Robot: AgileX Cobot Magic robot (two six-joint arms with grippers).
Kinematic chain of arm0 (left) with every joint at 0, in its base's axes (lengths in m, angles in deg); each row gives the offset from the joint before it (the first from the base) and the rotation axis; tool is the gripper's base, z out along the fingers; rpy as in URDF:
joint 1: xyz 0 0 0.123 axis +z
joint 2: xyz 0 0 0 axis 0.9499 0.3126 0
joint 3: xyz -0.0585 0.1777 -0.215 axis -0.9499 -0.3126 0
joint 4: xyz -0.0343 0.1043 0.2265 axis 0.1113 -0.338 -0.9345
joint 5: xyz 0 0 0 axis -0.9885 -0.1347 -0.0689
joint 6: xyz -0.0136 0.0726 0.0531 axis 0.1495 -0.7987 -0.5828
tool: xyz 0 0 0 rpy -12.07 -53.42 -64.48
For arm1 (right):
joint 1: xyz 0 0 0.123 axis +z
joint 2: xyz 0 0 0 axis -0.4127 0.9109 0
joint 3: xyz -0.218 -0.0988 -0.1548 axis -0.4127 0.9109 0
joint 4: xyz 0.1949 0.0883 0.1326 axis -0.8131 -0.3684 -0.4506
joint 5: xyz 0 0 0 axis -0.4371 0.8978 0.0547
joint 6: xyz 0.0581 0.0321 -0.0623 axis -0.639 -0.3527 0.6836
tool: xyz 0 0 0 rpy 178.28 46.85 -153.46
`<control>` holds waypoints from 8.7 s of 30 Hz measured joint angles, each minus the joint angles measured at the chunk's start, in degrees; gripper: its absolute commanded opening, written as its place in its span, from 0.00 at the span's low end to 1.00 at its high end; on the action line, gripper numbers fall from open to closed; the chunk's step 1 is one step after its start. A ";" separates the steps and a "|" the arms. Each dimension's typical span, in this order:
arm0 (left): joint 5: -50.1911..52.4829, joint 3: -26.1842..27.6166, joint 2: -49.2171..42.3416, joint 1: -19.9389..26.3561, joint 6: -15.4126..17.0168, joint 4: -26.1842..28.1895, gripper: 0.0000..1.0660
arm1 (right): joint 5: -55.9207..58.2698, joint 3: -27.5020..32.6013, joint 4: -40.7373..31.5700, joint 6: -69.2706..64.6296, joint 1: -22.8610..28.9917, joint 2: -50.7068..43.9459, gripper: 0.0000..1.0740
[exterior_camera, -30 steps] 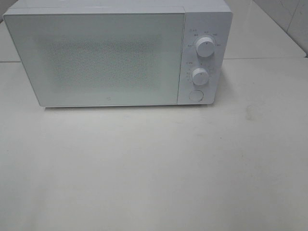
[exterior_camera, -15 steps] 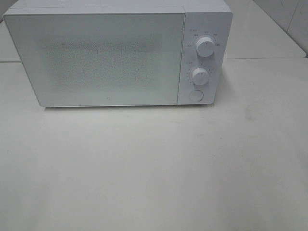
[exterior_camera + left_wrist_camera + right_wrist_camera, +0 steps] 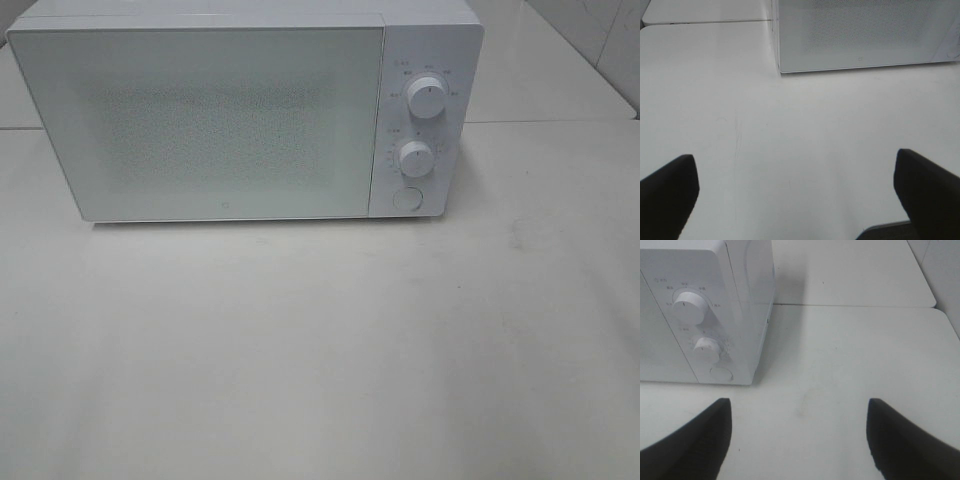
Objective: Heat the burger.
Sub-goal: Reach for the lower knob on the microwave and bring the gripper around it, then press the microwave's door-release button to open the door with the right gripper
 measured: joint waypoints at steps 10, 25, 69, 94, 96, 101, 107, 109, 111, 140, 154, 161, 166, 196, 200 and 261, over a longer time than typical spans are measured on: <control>0.00 0.00 0.00 0.00 0.00 0.00 0.92 | -13.24 0.00 0.00 0.00 -0.06 7.79 0.69; 0.00 0.00 0.00 0.00 0.00 0.00 0.92 | -39.59 8.31 0.00 -0.92 5.10 18.51 0.69; 0.00 0.00 0.00 0.00 0.00 0.00 0.92 | -77.58 7.16 -42.51 17.07 34.15 53.29 0.69; 0.00 0.00 0.00 0.00 0.00 0.00 0.92 | -78.78 -6.07 -47.61 20.28 37.13 65.49 0.69; 0.00 0.00 0.00 0.00 0.00 0.00 0.92 | -78.78 -7.45 -47.67 20.28 36.90 66.81 0.69; 0.00 0.00 0.00 0.00 0.00 0.00 0.92 | -78.78 -9.68 -47.33 20.28 35.64 68.75 0.69; 0.00 0.00 0.00 0.00 0.00 0.00 0.92 | -77.64 -13.12 -46.41 20.28 33.80 71.68 0.69; 0.00 0.00 0.00 0.00 0.00 0.00 0.92 | -77.64 -13.46 -46.41 20.28 33.58 71.96 0.69; 0.00 0.00 0.00 0.00 0.00 0.00 0.92 | -77.12 -14.32 -46.24 20.28 33.06 72.36 0.69; 0.00 0.00 0.00 0.00 0.06 0.06 0.92 | -75.52 -17.30 -44.69 20.28 31.86 75.11 0.60; 0.00 0.00 0.00 0.00 0.06 0.06 0.92 | -76.38 -17.19 -44.98 20.28 31.86 75.11 0.03; 0.00 0.00 0.00 0.00 0.06 0.06 0.92 | -76.43 -17.13 -44.63 20.05 31.86 75.11 0.02; 0.00 0.00 0.00 0.00 0.11 0.06 0.92 | -76.72 -16.84 -43.60 19.08 31.68 75.11 0.02; 0.00 0.00 0.00 0.00 0.11 0.06 0.92 | -78.32 -15.58 -39.08 -63.77 31.11 75.17 0.02; 0.00 0.00 0.00 0.00 0.11 0.06 0.92 | -78.55 -15.58 -39.08 -69.73 31.11 75.17 0.02; 0.00 0.00 0.00 0.00 0.11 0.06 0.92 | -77.06 -15.18 -44.40 -72.36 31.86 72.31 0.67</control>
